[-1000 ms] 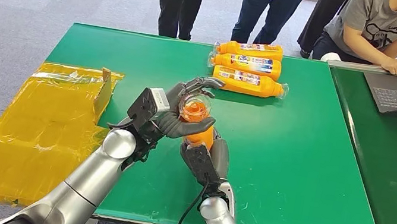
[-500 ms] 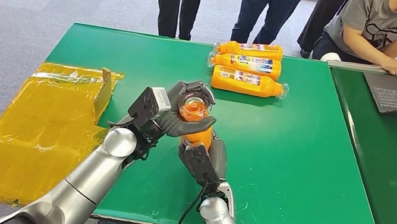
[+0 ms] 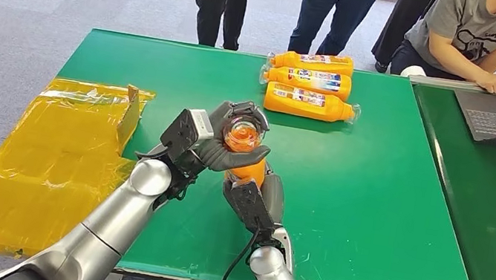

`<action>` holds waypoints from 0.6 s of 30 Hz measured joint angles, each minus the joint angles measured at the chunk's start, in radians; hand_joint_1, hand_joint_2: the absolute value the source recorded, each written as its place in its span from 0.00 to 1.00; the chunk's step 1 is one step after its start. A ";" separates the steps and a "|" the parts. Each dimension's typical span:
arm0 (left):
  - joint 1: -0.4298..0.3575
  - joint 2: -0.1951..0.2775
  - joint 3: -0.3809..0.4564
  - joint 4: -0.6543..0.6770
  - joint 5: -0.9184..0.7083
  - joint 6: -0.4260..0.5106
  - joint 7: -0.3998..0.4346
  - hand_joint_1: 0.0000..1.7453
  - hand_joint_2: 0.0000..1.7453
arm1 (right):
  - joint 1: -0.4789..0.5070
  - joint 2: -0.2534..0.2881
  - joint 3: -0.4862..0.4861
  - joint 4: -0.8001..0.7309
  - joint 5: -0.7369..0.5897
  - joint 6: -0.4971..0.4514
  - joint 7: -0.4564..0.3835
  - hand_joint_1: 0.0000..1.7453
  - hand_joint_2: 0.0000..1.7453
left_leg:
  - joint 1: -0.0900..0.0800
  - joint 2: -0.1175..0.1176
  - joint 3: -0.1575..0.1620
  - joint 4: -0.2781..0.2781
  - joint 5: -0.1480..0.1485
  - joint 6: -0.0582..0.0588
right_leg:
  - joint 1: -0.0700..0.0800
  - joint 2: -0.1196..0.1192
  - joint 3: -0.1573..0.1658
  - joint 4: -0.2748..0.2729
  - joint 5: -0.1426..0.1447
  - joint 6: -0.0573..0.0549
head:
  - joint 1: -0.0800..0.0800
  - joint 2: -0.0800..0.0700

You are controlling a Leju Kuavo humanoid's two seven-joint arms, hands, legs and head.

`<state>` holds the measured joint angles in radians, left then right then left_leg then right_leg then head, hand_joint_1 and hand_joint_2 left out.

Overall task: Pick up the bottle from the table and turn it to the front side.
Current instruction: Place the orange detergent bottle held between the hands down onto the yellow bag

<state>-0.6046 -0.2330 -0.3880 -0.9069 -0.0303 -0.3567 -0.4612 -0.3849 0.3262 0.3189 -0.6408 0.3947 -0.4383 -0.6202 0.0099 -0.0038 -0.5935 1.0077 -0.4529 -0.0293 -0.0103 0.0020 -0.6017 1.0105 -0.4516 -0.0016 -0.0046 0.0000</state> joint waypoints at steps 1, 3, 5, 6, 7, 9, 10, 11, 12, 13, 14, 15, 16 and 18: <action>-0.001 0.000 0.000 0.001 0.000 0.000 0.000 1.00 1.00 | 0.000 0.000 0.000 0.000 0.000 0.000 0.000 1.00 1.00 | 0.000 0.000 0.000 0.000 0.000 0.000 | 0.000 0.000 0.000 0.000 0.000 0.000 | 0.000 0.000; -0.002 0.000 0.000 0.002 0.000 -0.001 0.000 1.00 1.00 | 0.000 0.000 0.000 0.000 -0.001 0.000 0.000 1.00 1.00 | 0.000 0.000 0.000 0.000 0.000 0.000 | 0.000 0.000 0.000 0.000 0.000 0.000 | 0.000 0.000; -0.004 0.000 0.000 0.004 0.000 -0.001 0.000 1.00 1.00 | 0.000 0.000 0.000 0.000 -0.001 0.000 0.000 1.00 1.00 | 0.000 0.000 0.000 0.000 0.000 0.000 | 0.000 0.000 0.000 0.000 0.000 0.000 | 0.000 0.000; -0.004 0.000 0.000 0.005 0.000 -0.001 0.000 1.00 1.00 | 0.000 0.000 0.000 0.000 -0.001 0.000 0.000 1.00 1.00 | 0.000 0.000 0.000 0.000 0.000 0.000 | 0.000 0.000 0.000 0.000 0.000 0.000 | 0.000 0.000; -0.005 0.000 0.000 0.006 0.000 -0.001 0.000 1.00 1.00 | 0.000 0.000 0.000 0.000 -0.001 0.000 0.001 1.00 1.00 | 0.000 0.000 0.000 0.000 0.000 0.000 | 0.000 0.000 0.000 0.000 0.000 0.000 | 0.000 0.000; -0.005 0.000 0.000 0.007 0.000 -0.002 0.000 1.00 1.00 | 0.000 0.000 0.000 0.000 -0.001 0.000 0.001 1.00 1.00 | 0.000 0.000 0.000 0.000 0.000 0.000 | 0.000 0.000 0.000 0.000 0.000 0.000 | 0.000 0.000; -0.005 0.000 0.000 0.007 0.000 -0.003 0.000 1.00 1.00 | 0.000 0.000 0.000 0.000 -0.001 0.000 0.001 1.00 1.00 | 0.000 0.000 0.000 0.000 0.000 0.000 | 0.000 0.000 0.000 0.000 0.000 0.000 | 0.000 0.000; -0.005 0.000 0.000 0.007 0.000 -0.004 0.000 1.00 1.00 | 0.000 0.000 0.000 0.000 -0.001 0.000 0.001 1.00 1.00 | 0.000 0.000 0.000 0.000 0.000 0.000 | 0.000 0.000 0.000 0.000 0.000 0.000 | 0.000 0.000; -0.006 0.000 0.000 0.007 0.000 -0.005 0.000 1.00 1.00 | 0.000 0.000 0.000 0.000 -0.001 0.000 0.001 1.00 1.00 | 0.000 0.000 0.000 0.000 0.000 0.000 | 0.000 0.000 0.000 0.000 0.000 0.000 | 0.000 0.000; -0.006 0.000 0.000 0.007 0.000 -0.006 0.000 1.00 1.00 | 0.000 0.000 0.000 0.000 -0.001 0.000 0.000 1.00 1.00 | 0.000 0.000 0.000 0.000 0.000 0.000 | 0.000 0.000 0.000 0.000 0.000 0.000 | 0.000 0.000; -0.006 0.000 0.000 0.007 0.000 -0.007 0.000 1.00 1.00 | 0.000 0.000 0.000 0.000 -0.002 0.000 0.000 0.76 1.00 | 0.000 0.000 0.000 0.000 0.000 0.000 | 0.000 0.000 0.000 0.000 0.000 0.000 | 0.000 0.000; -0.006 0.000 0.000 0.007 0.000 -0.007 0.000 1.00 1.00 | 0.000 0.000 0.000 0.000 -0.002 0.000 0.000 0.52 1.00 | 0.000 0.000 0.000 0.000 0.000 0.000 | 0.000 0.000 0.000 0.000 0.000 0.000 | 0.000 0.000; -0.006 0.000 0.000 0.007 0.000 -0.008 0.000 1.00 1.00 | 0.000 0.000 0.000 0.000 -0.002 -0.001 0.000 0.27 1.00 | 0.000 0.000 0.000 0.000 0.000 0.000 | 0.000 0.000 0.000 0.000 0.000 0.000 | 0.000 0.000; -0.006 0.000 0.000 0.007 0.000 -0.008 0.000 1.00 1.00 | 0.000 0.000 0.000 0.000 -0.002 -0.003 -0.001 0.03 1.00 | 0.000 0.000 0.000 0.000 0.000 0.000 | 0.000 0.000 0.000 0.000 0.000 0.000 | 0.000 0.000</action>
<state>-0.6110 -0.2335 -0.3880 -0.8998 -0.0306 -0.3647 -0.4612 -0.3849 0.3262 0.3189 -0.6405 0.3922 -0.4413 -0.6209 0.0099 -0.0038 -0.5935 1.0078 -0.4529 -0.0293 -0.0103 0.0020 -0.6017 1.0105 -0.4516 -0.0016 -0.0046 0.0000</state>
